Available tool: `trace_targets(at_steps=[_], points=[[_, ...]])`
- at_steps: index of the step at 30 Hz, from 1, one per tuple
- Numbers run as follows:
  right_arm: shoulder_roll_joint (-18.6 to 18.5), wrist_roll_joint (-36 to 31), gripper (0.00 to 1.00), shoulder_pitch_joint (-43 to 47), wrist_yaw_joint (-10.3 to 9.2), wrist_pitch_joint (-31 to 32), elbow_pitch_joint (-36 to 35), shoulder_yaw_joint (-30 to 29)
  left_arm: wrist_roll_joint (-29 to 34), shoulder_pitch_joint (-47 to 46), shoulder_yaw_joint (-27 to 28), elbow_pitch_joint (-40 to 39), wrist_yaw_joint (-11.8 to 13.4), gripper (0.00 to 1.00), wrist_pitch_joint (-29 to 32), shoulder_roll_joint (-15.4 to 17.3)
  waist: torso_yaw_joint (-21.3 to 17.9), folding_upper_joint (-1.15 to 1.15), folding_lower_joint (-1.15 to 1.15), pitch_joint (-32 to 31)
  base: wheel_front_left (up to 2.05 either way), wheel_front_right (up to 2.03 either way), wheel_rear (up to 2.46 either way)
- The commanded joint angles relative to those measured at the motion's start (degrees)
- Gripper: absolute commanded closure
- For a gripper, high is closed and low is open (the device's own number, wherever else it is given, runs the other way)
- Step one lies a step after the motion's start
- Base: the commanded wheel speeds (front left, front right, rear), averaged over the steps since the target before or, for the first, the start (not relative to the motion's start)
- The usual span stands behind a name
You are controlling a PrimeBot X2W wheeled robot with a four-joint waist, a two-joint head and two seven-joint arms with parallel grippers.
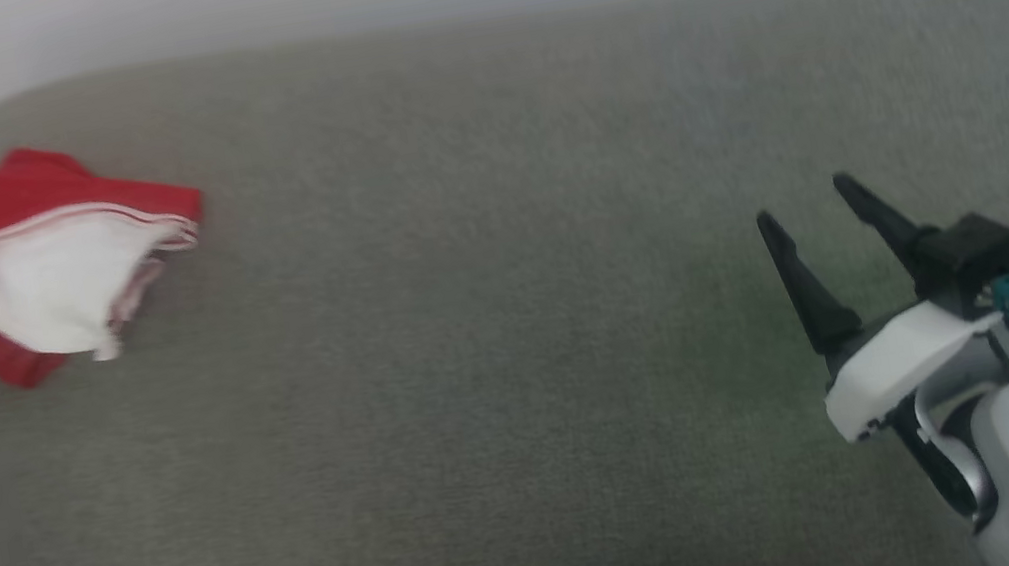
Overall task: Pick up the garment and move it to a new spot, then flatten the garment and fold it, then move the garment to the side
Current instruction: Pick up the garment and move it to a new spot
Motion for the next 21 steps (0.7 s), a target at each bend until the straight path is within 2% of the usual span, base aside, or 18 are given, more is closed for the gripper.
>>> trace_targets(at_steps=[1, 9, 14, 18, 21], points=[[0.1, -0.4, 0.00, -1.0, 0.01, 0.2, -0.6, 0.2, -0.1, -1.9, -0.5, 1.1, -0.2, 0.00, 0.8, 0.7, -3.0, 0.00, 0.00, 4.5, 0.00, 0.00, 0.00], [0.5, -2.3, 0.00, -4.4, 0.01, 1.4, -5.0, 0.4, -2.1, -16.2, -3.6, 14.5, -0.3, 0.00, 7.3, 6.1, -6.4, 0.00, 0.00, 13.5, 0.00, 0.00, 0.00], [0.8, -3.4, 0.00, -5.7, 0.01, 2.2, -7.5, 0.2, -2.1, -22.6, -5.1, 23.1, -0.1, 0.00, 13.5, 8.7, -7.8, 0.00, 0.00, 18.1, 0.00, 0.00, 0.00], [0.7, -4.2, 0.00, -6.3, 0.01, 2.8, -9.3, -0.5, -2.2, -26.4, -6.9, 28.9, -0.2, 0.00, 19.2, 8.9, -8.2, 0.00, 0.00, 20.9, 0.00, 0.00, 0.00], [0.7, -4.8, 0.00, -6.2, 0.01, 3.5, -10.5, -1.1, -2.4, -27.8, -8.2, 32.7, -0.2, 0.00, 22.4, 7.8, -8.2, 0.00, 0.00, 22.3, 0.00, 0.00, 0.00]])
